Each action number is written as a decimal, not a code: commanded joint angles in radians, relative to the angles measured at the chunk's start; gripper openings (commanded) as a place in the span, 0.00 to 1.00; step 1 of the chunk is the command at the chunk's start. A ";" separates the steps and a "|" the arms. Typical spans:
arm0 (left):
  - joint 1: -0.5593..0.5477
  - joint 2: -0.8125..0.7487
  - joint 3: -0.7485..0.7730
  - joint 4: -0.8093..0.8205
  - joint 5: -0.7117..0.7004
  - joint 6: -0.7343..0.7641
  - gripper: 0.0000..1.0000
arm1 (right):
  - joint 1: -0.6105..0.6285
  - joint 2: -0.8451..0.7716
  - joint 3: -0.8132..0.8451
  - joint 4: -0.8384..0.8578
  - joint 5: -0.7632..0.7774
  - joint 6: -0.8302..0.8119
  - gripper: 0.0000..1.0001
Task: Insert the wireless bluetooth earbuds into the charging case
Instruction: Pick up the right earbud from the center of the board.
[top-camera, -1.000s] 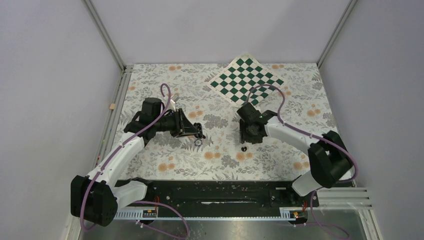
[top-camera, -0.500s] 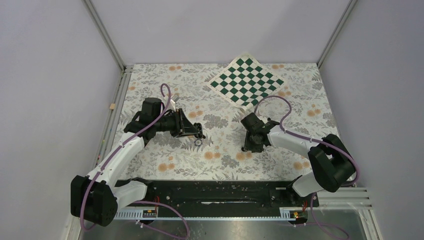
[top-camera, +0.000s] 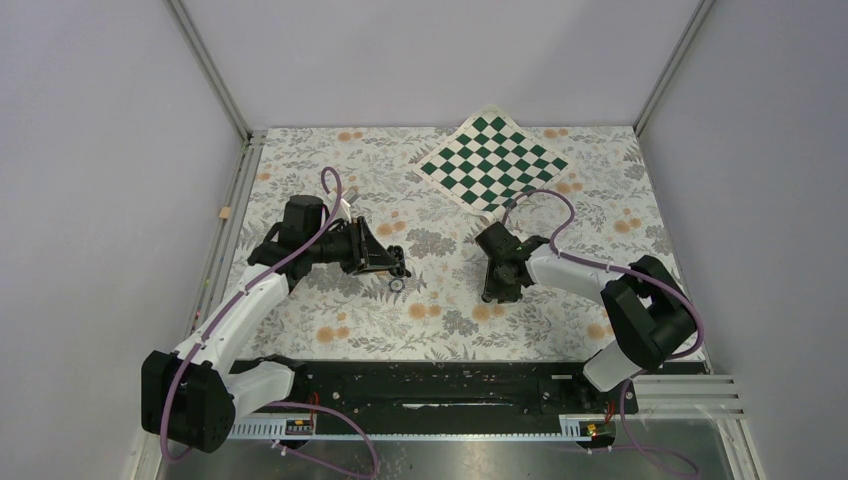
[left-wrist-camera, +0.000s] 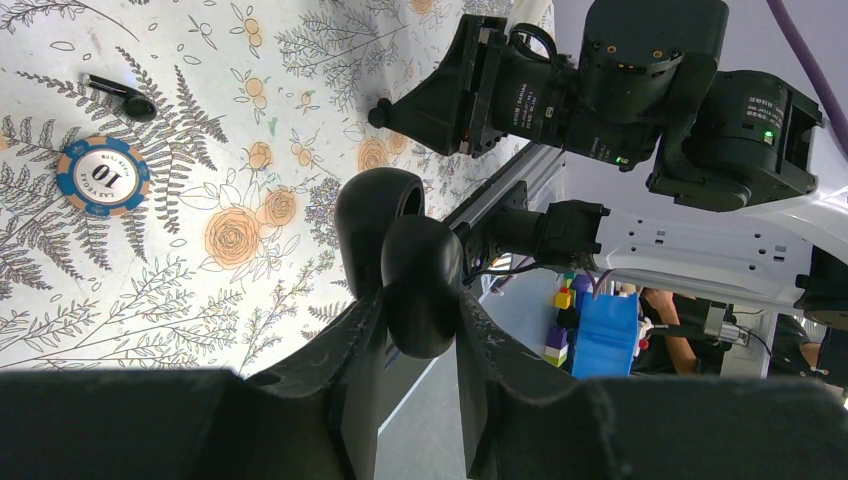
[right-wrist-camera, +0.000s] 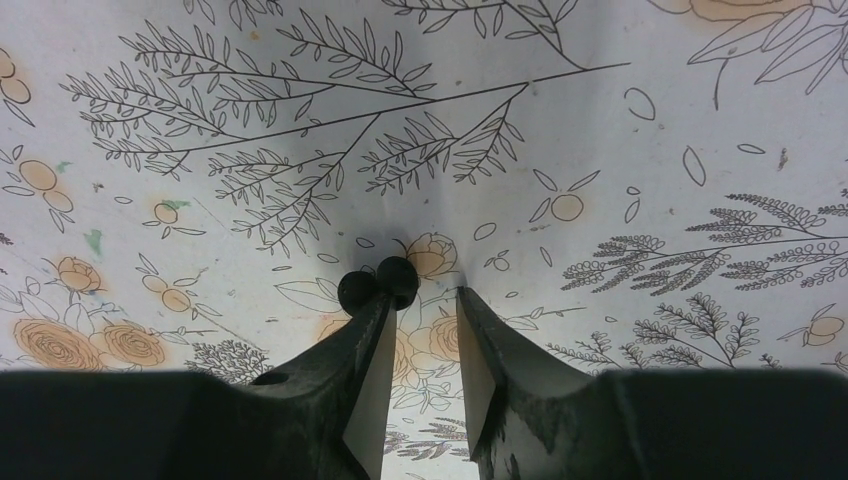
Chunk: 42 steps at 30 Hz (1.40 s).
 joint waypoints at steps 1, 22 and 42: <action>0.003 -0.010 0.007 0.057 0.030 -0.002 0.00 | 0.000 0.024 0.022 0.020 0.065 -0.009 0.34; 0.003 -0.017 0.004 0.058 0.034 0.001 0.00 | -0.001 0.047 0.067 0.030 0.061 -0.007 0.11; -0.150 0.100 0.027 0.104 -0.009 0.010 0.00 | -0.001 -0.119 0.118 -0.137 -0.048 -0.455 0.00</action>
